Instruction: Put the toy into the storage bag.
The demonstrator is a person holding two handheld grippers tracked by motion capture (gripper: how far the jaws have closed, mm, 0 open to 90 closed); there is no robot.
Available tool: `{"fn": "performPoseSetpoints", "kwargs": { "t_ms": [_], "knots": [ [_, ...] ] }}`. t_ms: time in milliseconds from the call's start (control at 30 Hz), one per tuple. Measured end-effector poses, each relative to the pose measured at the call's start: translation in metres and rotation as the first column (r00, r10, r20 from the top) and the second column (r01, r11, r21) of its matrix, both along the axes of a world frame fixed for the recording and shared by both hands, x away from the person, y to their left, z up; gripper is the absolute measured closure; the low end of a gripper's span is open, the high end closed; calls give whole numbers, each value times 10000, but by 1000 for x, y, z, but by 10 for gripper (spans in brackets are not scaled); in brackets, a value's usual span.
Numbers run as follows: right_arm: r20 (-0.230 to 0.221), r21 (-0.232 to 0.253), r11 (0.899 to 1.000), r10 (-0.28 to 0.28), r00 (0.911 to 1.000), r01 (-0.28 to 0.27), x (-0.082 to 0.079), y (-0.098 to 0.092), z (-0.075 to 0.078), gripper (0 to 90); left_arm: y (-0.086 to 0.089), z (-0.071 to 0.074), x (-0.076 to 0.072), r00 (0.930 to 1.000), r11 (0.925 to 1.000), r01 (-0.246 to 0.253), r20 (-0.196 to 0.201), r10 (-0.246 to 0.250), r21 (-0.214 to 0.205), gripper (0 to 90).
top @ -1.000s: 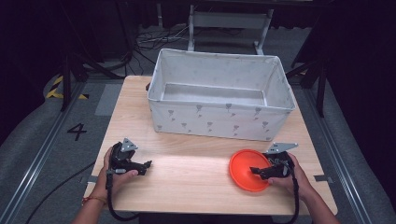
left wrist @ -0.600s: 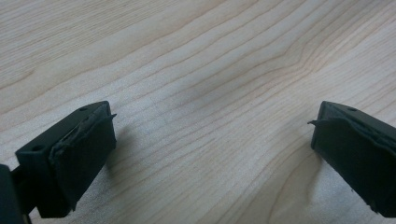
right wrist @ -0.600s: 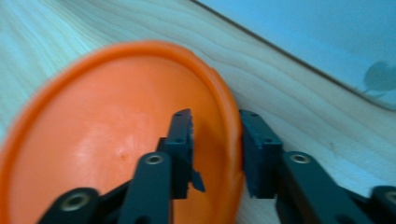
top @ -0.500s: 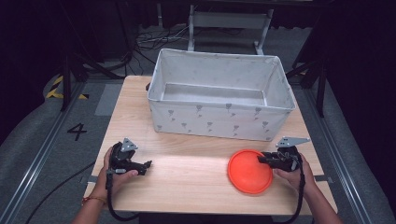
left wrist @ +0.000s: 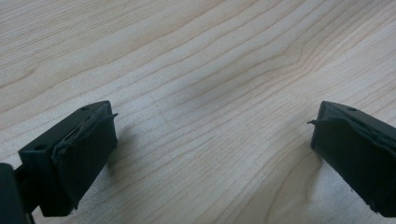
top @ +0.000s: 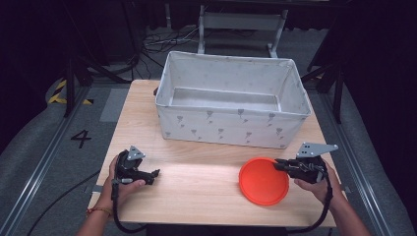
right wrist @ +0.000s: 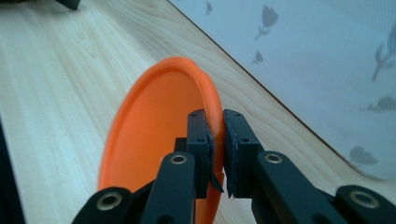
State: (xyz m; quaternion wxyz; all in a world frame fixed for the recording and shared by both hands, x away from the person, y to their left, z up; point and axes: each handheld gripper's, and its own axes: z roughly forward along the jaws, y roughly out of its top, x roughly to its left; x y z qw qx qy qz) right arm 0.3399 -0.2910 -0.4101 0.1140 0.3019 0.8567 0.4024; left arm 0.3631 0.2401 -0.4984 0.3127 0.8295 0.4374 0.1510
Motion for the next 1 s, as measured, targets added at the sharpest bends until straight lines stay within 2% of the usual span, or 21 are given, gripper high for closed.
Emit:
{"fn": "performPoseSetpoints", "kwargs": {
  "t_ms": [33,67,100,133,267,433,567,600,800,1000],
  "knots": [
    [92,-197,9998,101,9999,-99,-2,3,6,822,0,0,0,10000,10000,3,-4,-3,0,7],
    [92,-197,9998,101,9999,-99,-2,3,6,822,0,0,0,10000,10000,3,-4,-3,0,6],
    [327,-591,9977,346,9989,-327,-5,9,20,823,0,0,0,10000,10000,0,-7,0,-5,6],
    [327,-591,9977,346,9989,-327,-5,9,20,823,0,0,0,10000,10000,0,-7,0,-5,6],
    [776,-1273,9910,517,9956,-415,-7,15,43,822,0,0,0,10000,10000,5,22,-6,16,6],
    [1024,-1511,9872,660,9925,-501,-6,12,68,822,0,0,0,10000,10000,5,20,-5,17,6],
    [1071,-1438,9882,682,9919,-524,-6,6,88,822,0,0,0,10000,10000,22,17,-22,37,6],
    [1071,-1438,9882,682,9919,-524,-6,6,88,822,0,0,0,10000,10000,22,17,-22,37,6],
    [1268,-1419,9882,757,9890,-575,-10,-4,116,822,0,0,0,10000,10000,-1,-3,1,-2,6],
    [1571,-1631,9846,894,9835,-635,-11,-11,141,821,0,0,0,10000,10000,-2,-3,2,-2,6]
  ]
}}
